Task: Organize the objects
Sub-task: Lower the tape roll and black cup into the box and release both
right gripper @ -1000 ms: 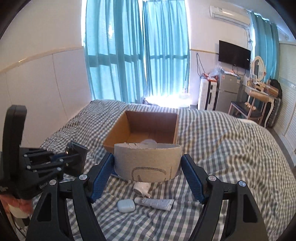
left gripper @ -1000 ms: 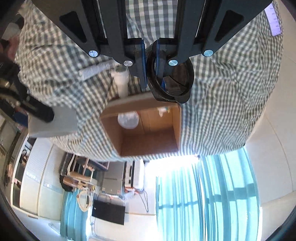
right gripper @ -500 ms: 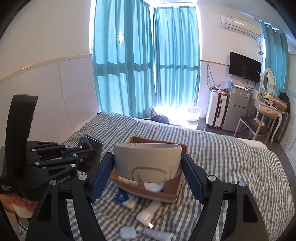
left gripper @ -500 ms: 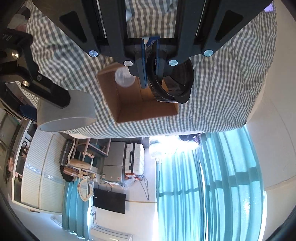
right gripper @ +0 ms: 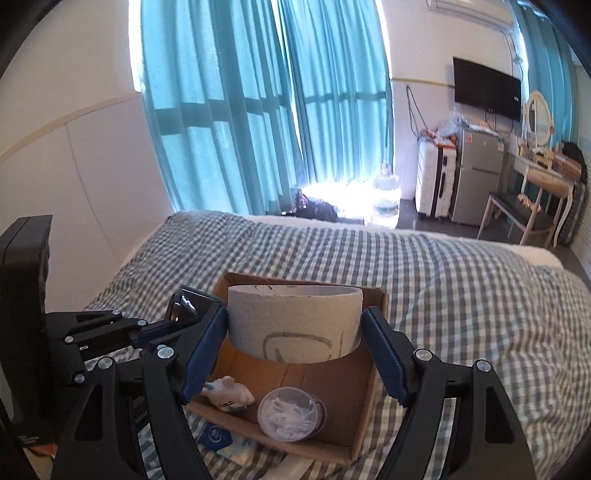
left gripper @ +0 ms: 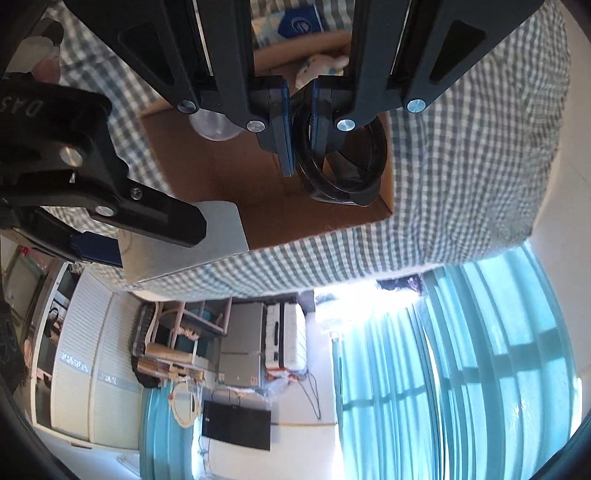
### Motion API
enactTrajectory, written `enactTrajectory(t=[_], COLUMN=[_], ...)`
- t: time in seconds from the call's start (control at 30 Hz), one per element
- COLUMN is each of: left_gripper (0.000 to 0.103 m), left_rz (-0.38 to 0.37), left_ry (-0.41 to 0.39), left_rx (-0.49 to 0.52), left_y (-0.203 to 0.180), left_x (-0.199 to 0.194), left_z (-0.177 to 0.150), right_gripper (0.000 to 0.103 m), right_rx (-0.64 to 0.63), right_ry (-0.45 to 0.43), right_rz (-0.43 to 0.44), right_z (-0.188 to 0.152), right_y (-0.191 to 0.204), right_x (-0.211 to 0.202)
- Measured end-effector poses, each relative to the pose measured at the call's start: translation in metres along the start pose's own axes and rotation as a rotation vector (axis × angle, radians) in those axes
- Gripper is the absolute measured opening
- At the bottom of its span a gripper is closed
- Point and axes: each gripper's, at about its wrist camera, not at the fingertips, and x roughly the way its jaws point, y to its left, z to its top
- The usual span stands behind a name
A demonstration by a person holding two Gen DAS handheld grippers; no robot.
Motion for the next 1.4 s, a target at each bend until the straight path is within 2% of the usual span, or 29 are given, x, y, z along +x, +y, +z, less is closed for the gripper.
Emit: enactTrajectory(t=[0.17,0.4,0.7,0.8,0.9,0.97,1.03,1.2,1.4], left_gripper=[0.008,0.008,0.008,0.012,0.033,0.069,0.083,0.087,0.091], left_rz=[-0.028,-0.058,-0.056,-0.047,-0.046,-0.049,-0.051,-0.030,0.018], left_ry=[0.024,0.039,0.065,0.071,0.092,0.093,0.063,0.007,-0.074], left_rx=[-0.020,-0.022,-0.023,-0.025,-0.009,-0.003,0.005,-0.023,-0.086], left_y=[0.016,0.024,0.024,0.020,0.015,0.011,0.007,0.006,0.015], left_x=[0.040,0.077,0.093,0.093,0.089,0.078,0.059,-0.002,-0.092], left_z=[-0.003,-0.009,-0.017,-0.019,-0.020,-0.021,-0.019,-0.009,-0.005], right_gripper=[0.074,0.074,0.075,0.076,0.082,0.082,0.083,0.083,0.083], right_rx=[-0.016,-0.023,0.017,0.029,0.061,0.085,0.086,0.067,0.017], right_ry=[0.051,0.081,0.074,0.057,0.033,0.026,0.011,-0.031,-0.068], right_rz=[-0.024,-0.033,-0.010,-0.001,0.009,0.017,-0.001,-0.044,-0.081], right_z=[-0.006,-0.013,-0.014,-0.012,-0.010,-0.008,-0.003,0.010,0.016], right_y=[-0.010,-0.018,-0.026,-0.027,-0.032,-0.036,-0.037,-0.035,-0.013], right_x=[0.049,0.088,0.091,0.084,0.070,0.058,0.038,-0.027,-0.102])
